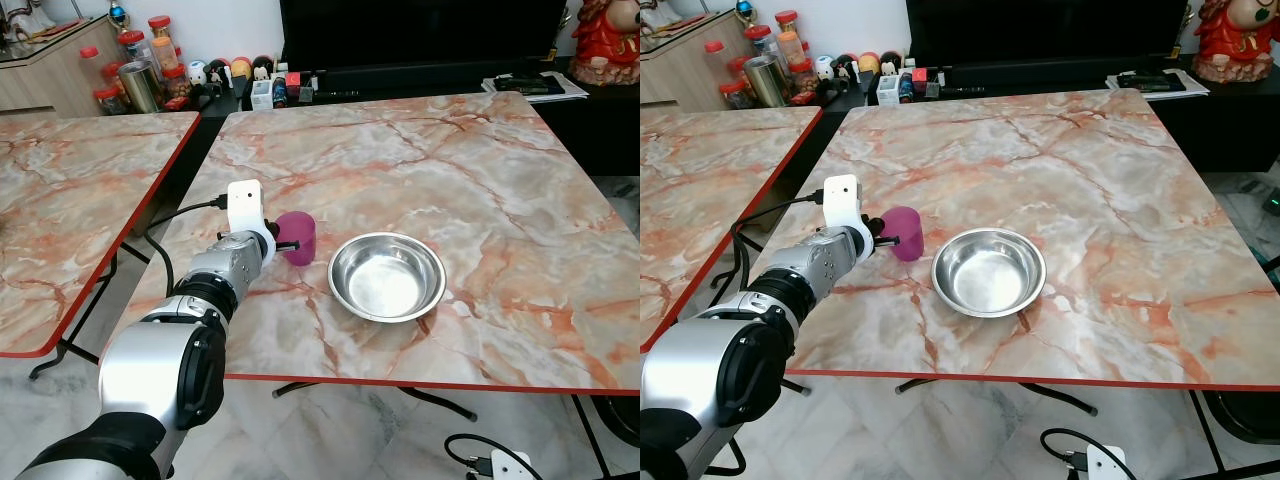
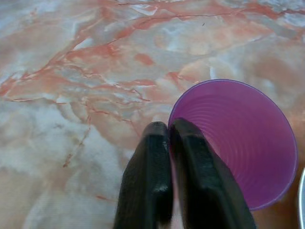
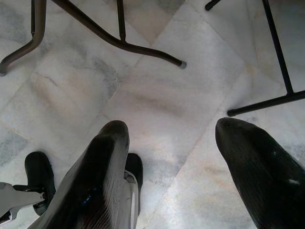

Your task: Setting the table

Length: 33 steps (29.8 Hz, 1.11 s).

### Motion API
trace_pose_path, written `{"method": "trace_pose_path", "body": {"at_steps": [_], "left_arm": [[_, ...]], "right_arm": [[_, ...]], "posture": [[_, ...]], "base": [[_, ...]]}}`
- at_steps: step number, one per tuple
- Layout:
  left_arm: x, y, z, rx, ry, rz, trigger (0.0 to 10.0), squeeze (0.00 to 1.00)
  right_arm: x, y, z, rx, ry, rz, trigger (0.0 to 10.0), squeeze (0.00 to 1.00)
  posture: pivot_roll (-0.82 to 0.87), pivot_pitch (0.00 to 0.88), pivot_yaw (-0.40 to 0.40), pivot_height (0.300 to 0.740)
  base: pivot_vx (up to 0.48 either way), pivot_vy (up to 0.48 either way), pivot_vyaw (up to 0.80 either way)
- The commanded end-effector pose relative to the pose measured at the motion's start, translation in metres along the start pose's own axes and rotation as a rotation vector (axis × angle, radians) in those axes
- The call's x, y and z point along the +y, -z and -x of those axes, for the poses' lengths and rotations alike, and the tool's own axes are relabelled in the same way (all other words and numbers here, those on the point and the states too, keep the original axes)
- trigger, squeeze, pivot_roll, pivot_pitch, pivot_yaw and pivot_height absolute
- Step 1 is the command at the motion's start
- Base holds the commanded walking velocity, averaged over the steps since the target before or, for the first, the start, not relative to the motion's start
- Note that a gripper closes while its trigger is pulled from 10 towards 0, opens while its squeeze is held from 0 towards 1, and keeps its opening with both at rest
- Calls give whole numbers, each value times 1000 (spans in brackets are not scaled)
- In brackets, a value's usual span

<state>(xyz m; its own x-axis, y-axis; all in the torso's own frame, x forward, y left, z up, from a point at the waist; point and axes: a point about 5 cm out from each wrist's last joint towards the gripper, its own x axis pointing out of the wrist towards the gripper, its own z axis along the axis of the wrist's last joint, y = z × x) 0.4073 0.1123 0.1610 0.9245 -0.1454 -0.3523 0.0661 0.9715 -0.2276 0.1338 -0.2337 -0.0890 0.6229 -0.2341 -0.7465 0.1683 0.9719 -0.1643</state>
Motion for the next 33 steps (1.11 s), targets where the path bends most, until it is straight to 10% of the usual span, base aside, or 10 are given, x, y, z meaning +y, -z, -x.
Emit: {"method": "trace_pose_path", "body": {"at_steps": [1, 14, 15, 25, 33], "left_arm": [[1, 3, 0, 24, -5, 10, 10000, 1000], [2, -5, 0, -7, -19, 1, 10000, 1000], [3, -12, 1, -37, -24, -2, 10000, 0], [3, -65, 10, -255, 10, 69, 10000, 0], [60, -85, 38, -574, -177, -45, 10000, 0]], "right_arm": [[3, 3, 1, 11, -7, -12, 10000, 0], [4, 5, 1, 24, -11, -14, 10000, 0], [5, 5, 1, 24, -12, -14, 10000, 0], [8, 2, 0, 28, -23, -8, 10000, 0], [16, -8, -4, 18, -53, 2, 10000, 0]], "posture": [[-72, 7, 122, 740], [-69, 1, 118, 740], [-69, 0, 116, 740], [-60, 0, 101, 740], [-50, 0, 72, 740]], "base": [[0, 0, 0], [0, 0, 0], [0, 0, 0], [0, 0, 0], [0, 0, 0]]}}
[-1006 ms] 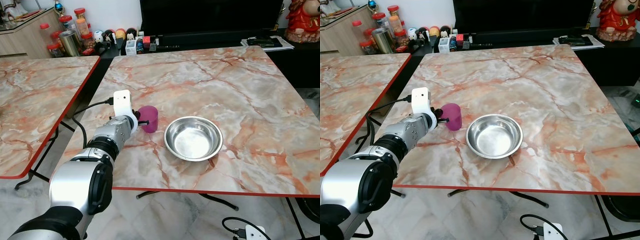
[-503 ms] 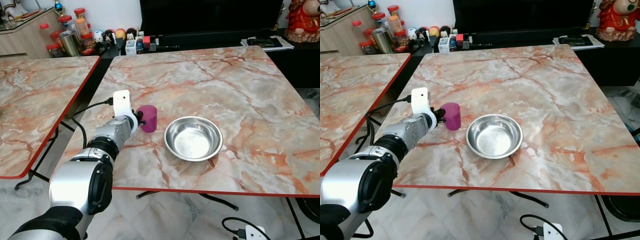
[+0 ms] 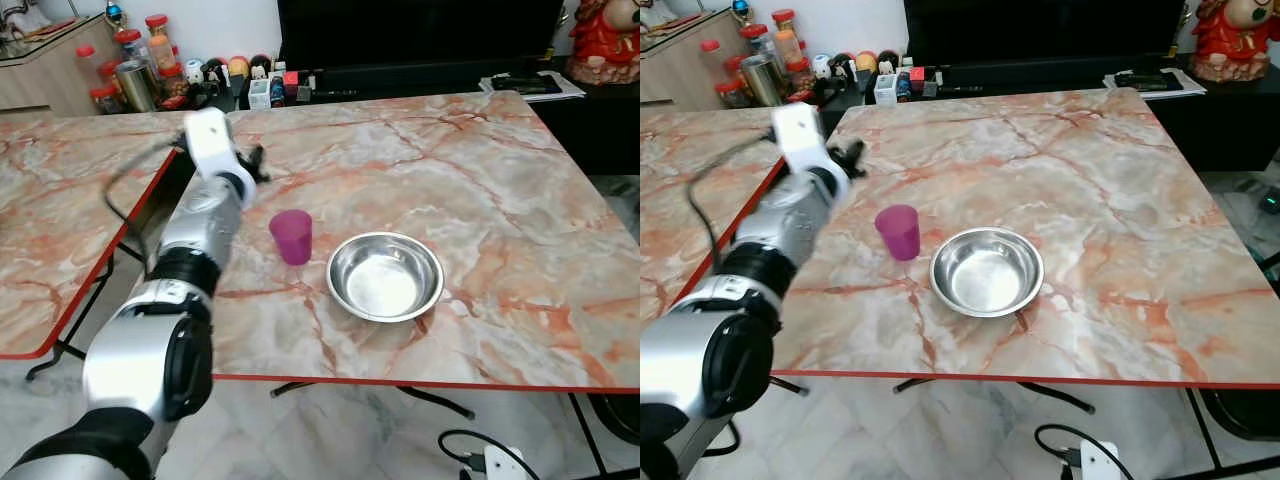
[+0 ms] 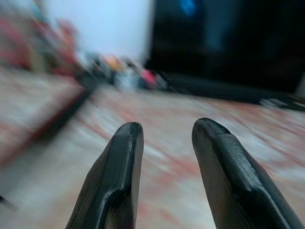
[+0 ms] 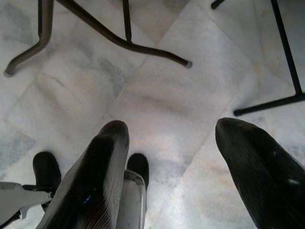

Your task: Setting the table

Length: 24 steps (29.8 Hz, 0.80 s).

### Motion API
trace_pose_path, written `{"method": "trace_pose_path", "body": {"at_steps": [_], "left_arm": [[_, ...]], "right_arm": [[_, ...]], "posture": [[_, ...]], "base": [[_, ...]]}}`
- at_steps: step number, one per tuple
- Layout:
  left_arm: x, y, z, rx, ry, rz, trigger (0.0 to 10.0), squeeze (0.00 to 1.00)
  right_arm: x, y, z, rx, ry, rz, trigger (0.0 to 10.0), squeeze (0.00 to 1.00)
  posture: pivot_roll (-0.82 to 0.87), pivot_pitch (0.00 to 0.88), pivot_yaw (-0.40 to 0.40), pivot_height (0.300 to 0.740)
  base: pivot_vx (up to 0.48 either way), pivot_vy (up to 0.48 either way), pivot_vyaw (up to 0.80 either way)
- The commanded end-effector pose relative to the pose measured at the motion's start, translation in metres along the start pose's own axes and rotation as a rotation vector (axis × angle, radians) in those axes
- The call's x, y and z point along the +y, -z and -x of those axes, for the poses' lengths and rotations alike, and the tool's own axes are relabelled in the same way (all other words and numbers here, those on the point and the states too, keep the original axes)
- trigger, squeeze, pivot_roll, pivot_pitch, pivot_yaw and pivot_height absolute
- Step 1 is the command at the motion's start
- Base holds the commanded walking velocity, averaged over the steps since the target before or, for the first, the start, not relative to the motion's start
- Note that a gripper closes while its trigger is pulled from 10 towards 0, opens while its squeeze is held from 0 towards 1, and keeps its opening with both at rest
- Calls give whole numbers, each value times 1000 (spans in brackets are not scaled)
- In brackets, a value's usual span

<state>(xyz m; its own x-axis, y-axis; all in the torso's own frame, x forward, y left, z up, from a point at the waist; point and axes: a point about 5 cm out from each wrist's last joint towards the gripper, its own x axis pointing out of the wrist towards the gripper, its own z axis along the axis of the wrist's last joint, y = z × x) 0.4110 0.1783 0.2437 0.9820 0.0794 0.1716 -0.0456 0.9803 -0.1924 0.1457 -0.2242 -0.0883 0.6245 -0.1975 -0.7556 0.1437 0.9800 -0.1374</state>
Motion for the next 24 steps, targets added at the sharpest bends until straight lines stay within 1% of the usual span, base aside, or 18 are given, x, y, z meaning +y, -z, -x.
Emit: {"method": "trace_pose_path", "body": {"at_steps": [1, 2, 3, 5, 6, 9, 10, 11, 12, 13, 15, 16, 17, 18, 21, 22, 23, 24], "left_arm": [[25, 6, 7, -14, -82, -54, 10000, 0], [42, 10, 13, -18, -140, -89, 10000, 0], [60, 15, 21, -29, -206, -148, 10000, 0], [80, 16, 35, -65, -258, -220, 10000, 0], [94, 16, 45, -89, -302, -257, 10000, 0], [113, 17, 64, -122, -351, -370, 10000, 0], [122, 22, 73, -111, -378, -401, 10000, 0], [122, 22, 73, -111, -378, -401, 10000, 0], [130, 27, 80, -95, -399, -424, 10000, 0], [143, 37, 92, -65, -429, -476, 10000, 0], [154, 45, 104, -40, -462, -526, 10000, 0], [161, 50, 111, -28, -489, -531, 10000, 0], [176, 58, 127, 4, -573, -572, 10000, 0], [184, 62, 136, 26, -615, -603, 10000, 0], [197, 67, 151, 64, -687, -661, 10000, 0], [210, 76, 168, 119, -774, -699, 10000, 0], [217, 81, 177, 153, -818, -714, 10000, 0], [221, 84, 181, 173, -842, -720, 10000, 0]], "right_arm": [[5, 0, 0, 11, -18, -1, 10000, 0], [6, -1, -1, 9, -23, 4, 10000, 0], [6, -4, -2, 5, -30, 13, 10000, 0], [6, -7, -3, 1, -35, 21, 10000, 0], [5, -10, -4, -1, -37, 27, 10000, 0], [6, -15, -6, -8, -47, 45, 10000, 0], [6, -17, -7, -12, -51, 49, 10000, 0], [6, -17, -7, -12, -51, 49, 10000, 0], [7, -20, -7, -16, -55, 50, 10000, 0], [9, -24, -9, -24, -60, 51, 10000, 0], [10, -26, -9, -29, -64, 52, 10000, 0], [11, -27, -10, -30, -66, 52, 10000, 0], [12, -28, -10, -32, -69, 50, 10000, 0], [14, -28, -10, -31, -71, 50, 10000, 0], [16, -27, -10, -28, -74, 48, 10000, 0], [18, -25, -9, -23, -76, 43, 10000, 0], [20, -23, -9, -20, -77, 39, 10000, 0], [21, -23, -8, -19, -78, 38, 10000, 0]], "posture": [[-49, 0, 68, 740], [-49, 0, 60, 740], [-42, 0, 42, 740], [-30, 0, 27, 740], [-23, 0, 18, 740], [-19, 0, 10, 740], [-18, 0, 7, 740], [-18, 0, 7, 740], [-17, 0, 6, 740], [-14, 0, 5, 740], [-13, 0, 6, 740], [-12, 0, 6, 740], [-8, 0, 9, 740], [-8, 0, 13, 740], [-7, 0, 23, 740], [-7, 0, 28, 740], [-10, 0, 41, 740], [-10, 0, 41, 740]], "base": [[0, 0, 0], [0, 0, 0], [0, 0, 0], [0, 0, 0], [0, 0, 0], [0, 0, 0], [0, 0, 0], [0, 0, 0], [0, 0, 0], [0, 0, 0], [0, 0, 0], [0, 0, 0], [0, 0, 0], [0, 0, 0], [0, 0, 0], [0, 0, 0], [0, 0, 0], [0, 0, 0]]}}
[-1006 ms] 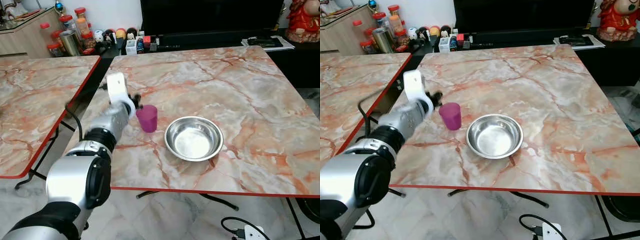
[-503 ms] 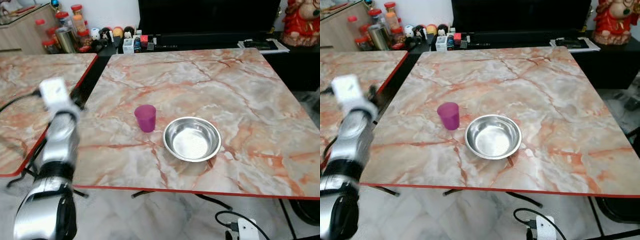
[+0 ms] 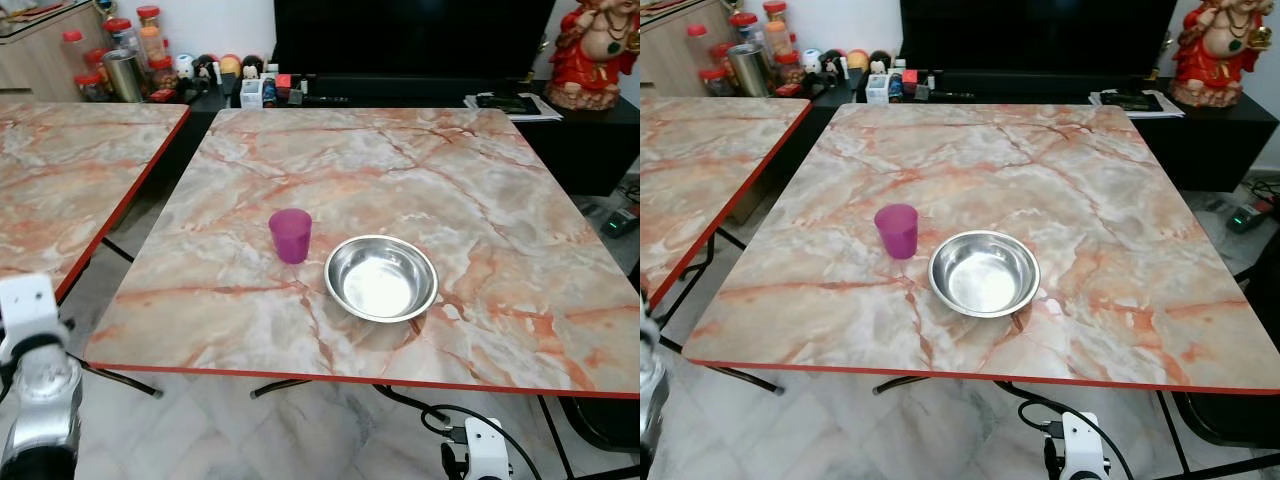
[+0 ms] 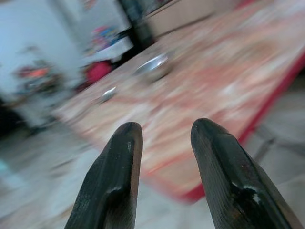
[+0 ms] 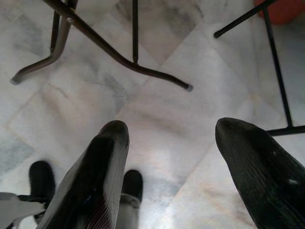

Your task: Setting the table

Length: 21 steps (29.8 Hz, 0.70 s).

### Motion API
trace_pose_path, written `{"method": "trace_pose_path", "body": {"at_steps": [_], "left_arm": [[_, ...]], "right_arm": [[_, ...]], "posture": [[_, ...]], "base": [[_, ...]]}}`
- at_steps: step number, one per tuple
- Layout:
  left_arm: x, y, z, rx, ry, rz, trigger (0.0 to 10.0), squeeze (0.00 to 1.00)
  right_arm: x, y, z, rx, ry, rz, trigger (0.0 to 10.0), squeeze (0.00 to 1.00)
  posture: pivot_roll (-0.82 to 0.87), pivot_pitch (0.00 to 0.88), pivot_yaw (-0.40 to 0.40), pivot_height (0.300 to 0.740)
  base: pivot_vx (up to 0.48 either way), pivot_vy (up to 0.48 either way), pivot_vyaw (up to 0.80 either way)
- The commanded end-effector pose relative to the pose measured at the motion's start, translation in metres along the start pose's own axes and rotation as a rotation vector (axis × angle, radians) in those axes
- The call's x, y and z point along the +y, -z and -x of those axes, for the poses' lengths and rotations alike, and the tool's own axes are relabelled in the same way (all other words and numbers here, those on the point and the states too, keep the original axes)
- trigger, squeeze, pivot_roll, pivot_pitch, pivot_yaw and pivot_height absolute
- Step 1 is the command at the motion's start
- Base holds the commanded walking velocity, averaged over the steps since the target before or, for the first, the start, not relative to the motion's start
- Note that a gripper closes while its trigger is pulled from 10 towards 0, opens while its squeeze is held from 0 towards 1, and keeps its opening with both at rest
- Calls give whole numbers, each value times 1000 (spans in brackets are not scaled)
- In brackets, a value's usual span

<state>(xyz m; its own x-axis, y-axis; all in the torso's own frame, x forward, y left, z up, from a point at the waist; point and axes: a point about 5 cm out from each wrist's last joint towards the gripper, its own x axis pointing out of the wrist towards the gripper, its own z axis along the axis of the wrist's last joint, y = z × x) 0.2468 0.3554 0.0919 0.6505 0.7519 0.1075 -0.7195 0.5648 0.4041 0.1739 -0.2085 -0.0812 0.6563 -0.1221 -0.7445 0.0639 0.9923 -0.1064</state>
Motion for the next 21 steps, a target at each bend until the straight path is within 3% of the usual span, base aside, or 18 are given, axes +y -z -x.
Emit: {"method": "trace_pose_path", "body": {"at_steps": [1, 4, 5, 9, 10, 13, 14, 17, 20, 21], "left_arm": [[16, 21, 1, 86, -86, -48, 10000, 0], [23, 44, 9, 196, -126, -64, 10000, 0], [27, 64, 19, 307, -173, -37, 10000, 0], [28, 69, 22, 341, -191, -25, 10000, 0], [13, 86, 36, 421, -75, -69, 10000, 0], [-11, 100, 56, 500, 117, -67, 10000, 0], [-28, 105, 69, 534, 255, -81, 10000, 0], [-46, 111, 88, 565, 393, -104, 10000, 0], [-51, 117, 98, 614, 436, -98, 10000, 0], [-57, 123, 111, 660, 503, -115, 10000, 0]], "right_arm": [[3, 5, 1, 16, 0, -8, 10000, 0], [4, 8, 2, 24, 4, -18, 10000, 0], [5, 11, 3, 31, 7, -24, 10000, 0], [5, 12, 3, 33, 8, -25, 10000, 0], [5, 15, 4, 43, 13, -36, 10000, 0], [7, 19, 6, 55, 1, -32, 10000, 0], [8, 20, 6, 57, -10, -30, 10000, 0], [6, 18, 5, 51, 8, -44, 10000, 0], [5, 17, 5, 51, 10, -36, 10000, 0], [3, 17, 5, 52, 17, -34, 10000, 0]], "posture": [[-17, 0, 50, 740], [-20, 0, 60, 740], [-26, 0, 66, 740], [-26, 0, 66, 740], [-42, 0, 85, 740], [-52, 0, 92, 740], [-69, 0, 94, 740], [-88, 0, 95, 740], [-95, 0, 93, 740], [-101, 0, 91, 740]], "base": [[0, 0, 0], [0, 0, 0], [0, 0, 0], [0, 0, 0], [0, 0, 0], [0, 0, 0], [0, 0, 0], [0, 0, 0], [0, 0, 0], [0, 0, 0]]}}
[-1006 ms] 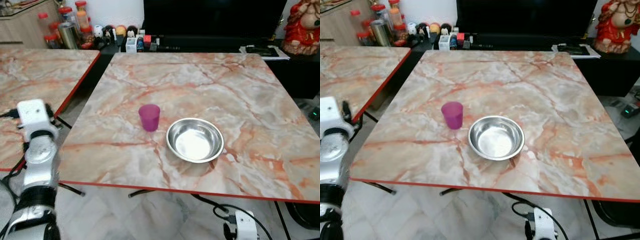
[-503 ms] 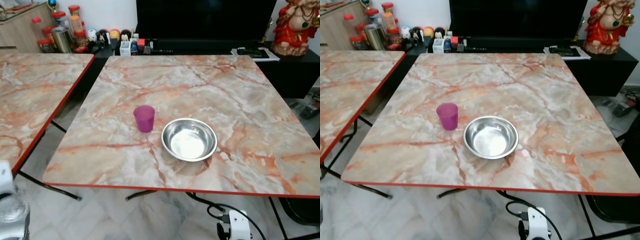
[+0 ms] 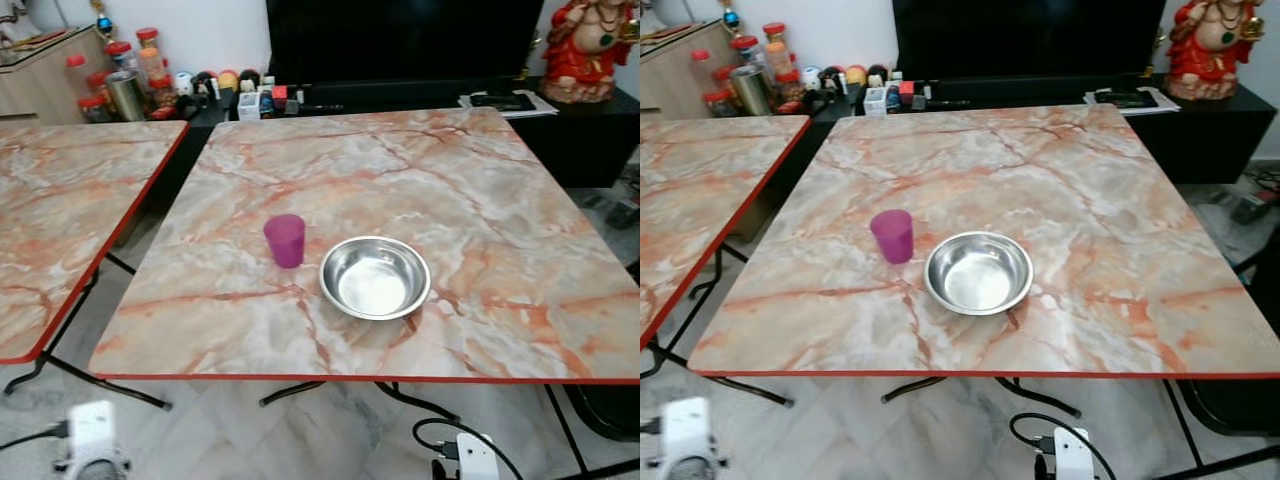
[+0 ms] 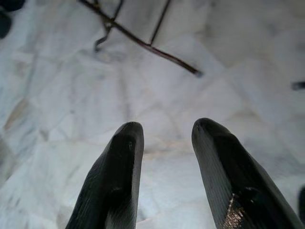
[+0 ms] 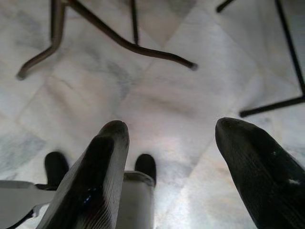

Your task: Setting the table

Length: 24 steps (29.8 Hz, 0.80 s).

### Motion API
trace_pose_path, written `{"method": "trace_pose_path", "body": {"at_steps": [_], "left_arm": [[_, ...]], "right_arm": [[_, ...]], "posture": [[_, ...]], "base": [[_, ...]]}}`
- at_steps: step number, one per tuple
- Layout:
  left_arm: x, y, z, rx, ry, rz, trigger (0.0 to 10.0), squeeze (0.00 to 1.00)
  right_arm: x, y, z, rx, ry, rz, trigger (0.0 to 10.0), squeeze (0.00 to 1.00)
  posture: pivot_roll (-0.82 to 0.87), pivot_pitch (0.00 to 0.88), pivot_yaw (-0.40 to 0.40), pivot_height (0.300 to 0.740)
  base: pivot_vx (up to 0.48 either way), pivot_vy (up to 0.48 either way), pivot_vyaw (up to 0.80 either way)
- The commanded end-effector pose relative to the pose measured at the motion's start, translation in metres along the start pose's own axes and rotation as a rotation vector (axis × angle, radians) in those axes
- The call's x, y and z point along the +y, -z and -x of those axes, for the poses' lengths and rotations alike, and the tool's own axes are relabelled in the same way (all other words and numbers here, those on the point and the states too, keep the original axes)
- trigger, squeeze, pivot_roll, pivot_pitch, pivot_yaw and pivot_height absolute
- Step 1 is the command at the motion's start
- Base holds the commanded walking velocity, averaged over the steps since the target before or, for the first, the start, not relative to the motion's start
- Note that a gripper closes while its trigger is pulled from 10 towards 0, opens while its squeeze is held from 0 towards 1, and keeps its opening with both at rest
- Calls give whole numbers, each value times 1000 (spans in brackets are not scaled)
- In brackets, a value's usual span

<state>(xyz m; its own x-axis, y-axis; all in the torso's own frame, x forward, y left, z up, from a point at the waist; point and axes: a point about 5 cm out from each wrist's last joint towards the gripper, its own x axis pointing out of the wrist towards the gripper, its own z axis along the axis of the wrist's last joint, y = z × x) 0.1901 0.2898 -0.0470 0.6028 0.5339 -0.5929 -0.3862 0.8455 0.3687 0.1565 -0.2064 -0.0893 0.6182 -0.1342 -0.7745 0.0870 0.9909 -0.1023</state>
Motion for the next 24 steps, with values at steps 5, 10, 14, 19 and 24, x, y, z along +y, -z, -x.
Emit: {"method": "trace_pose_path", "body": {"at_steps": [5, 10, 14, 19, 24], "left_arm": [[-41, 26, 13, 136, 282, -112, 10000, 0], [-57, 34, 21, 167, 375, -178, 10000, 0], [-65, 36, 24, 182, 390, -173, 10000, 0], [-72, 40, 28, 206, 406, -162, 10000, 0], [-71, 41, 28, 220, 378, -135, 10000, 0]], "right_arm": [[-1, -3, -1, 9, 7, -7, 10000, 0], [0, -9, -4, 6, -9, 12, 10000, 0], [1, -19, -6, -12, -28, 30, 10000, 0], [1, -29, -9, -26, -34, 32, 10000, 0], [5, -34, -10, -30, -44, 38, 10000, 0]], "posture": [[-104, 0, 80, 740], [-85, 0, 49, 740], [-59, 0, -6, 740], [-46, 0, -25, 740], [-51, 0, -20, 740]], "base": [[0, 0, 0], [0, 0, 0], [0, 0, 0], [0, 61, 0], [0, 347, 0]]}}
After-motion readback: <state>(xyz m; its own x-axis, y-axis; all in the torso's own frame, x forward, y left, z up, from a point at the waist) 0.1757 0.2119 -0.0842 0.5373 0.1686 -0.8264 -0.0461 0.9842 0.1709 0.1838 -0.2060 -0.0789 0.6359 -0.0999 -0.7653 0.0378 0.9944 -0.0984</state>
